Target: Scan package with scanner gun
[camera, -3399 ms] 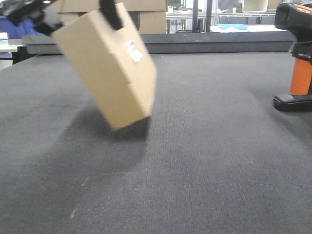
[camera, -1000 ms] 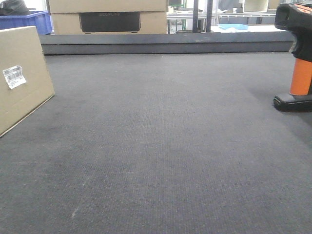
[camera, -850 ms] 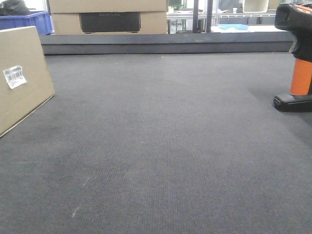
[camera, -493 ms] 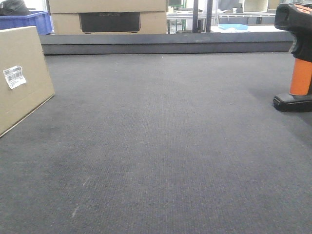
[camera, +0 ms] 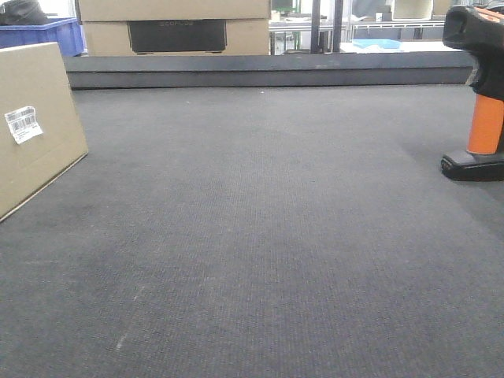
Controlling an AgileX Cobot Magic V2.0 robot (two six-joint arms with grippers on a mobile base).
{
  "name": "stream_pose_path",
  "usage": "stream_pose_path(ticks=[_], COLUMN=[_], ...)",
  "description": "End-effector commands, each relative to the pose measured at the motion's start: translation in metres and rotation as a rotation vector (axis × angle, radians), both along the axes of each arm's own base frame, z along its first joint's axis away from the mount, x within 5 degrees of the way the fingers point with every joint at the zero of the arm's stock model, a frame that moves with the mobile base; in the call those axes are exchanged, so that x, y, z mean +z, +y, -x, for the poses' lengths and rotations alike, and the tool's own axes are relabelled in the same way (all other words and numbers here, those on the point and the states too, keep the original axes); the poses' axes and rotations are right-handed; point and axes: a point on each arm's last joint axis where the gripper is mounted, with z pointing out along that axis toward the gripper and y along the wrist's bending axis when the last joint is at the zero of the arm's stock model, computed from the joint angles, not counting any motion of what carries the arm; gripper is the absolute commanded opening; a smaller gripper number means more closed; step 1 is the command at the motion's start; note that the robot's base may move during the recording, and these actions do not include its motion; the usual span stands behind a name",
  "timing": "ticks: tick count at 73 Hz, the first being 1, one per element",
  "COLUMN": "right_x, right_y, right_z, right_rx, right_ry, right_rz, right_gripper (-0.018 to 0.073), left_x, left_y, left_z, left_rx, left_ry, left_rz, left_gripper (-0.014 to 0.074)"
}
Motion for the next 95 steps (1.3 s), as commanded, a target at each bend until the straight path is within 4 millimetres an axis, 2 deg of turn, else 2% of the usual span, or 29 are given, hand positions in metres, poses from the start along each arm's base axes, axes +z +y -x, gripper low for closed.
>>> stream_pose_path(ticks=[1, 7, 18, 25, 31, 47, 95], right_x=[0.001, 0.001, 0.0, 0.0, -0.002, -0.001, -0.001], right_y=[0.001, 0.002, 0.006, 0.008, 0.009, 0.012, 0.012], right_z=[0.017, 0.03, 0.049, 0.052, 0.052, 0.052, 0.052], right_rx=[-0.01, -0.015, 0.011, 0.046, 0.081, 0.151, 0.151], right_ry=[-0.015, -0.039, -0.089, -0.095, -0.081, -0.086, -0.086], right_rz=[0.012, 0.006, -0.042, -0.048, -0.051, -0.054, -0.054], right_gripper=[-0.0162, -0.0162, -0.0162, -0.0162, -0.0162, -0.0162, -0.0162], left_x=[0.002, 0.003, -0.018, -0.035, -0.042, -0.04, -0.04], left_y=[0.001, 0.001, 0.002, 0.002, 0.002, 0.003, 0.003], left_z=[0.01, 0.017, 0.033, 0.042, 0.05, 0.062, 0.062], left_rx=[0.004, 0.007, 0.011, 0.012, 0.013, 0.013, 0.013], left_ry=[-0.037, -0.117, -0.253, -0.273, -0.304, -0.344, -0.346], left_rz=[0.007, -0.016, -0.024, -0.024, -0.023, -0.022, -0.022], left_gripper=[-0.0111, -0.0111, -0.0111, -0.0111, -0.0111, -0.0111, -0.0111])
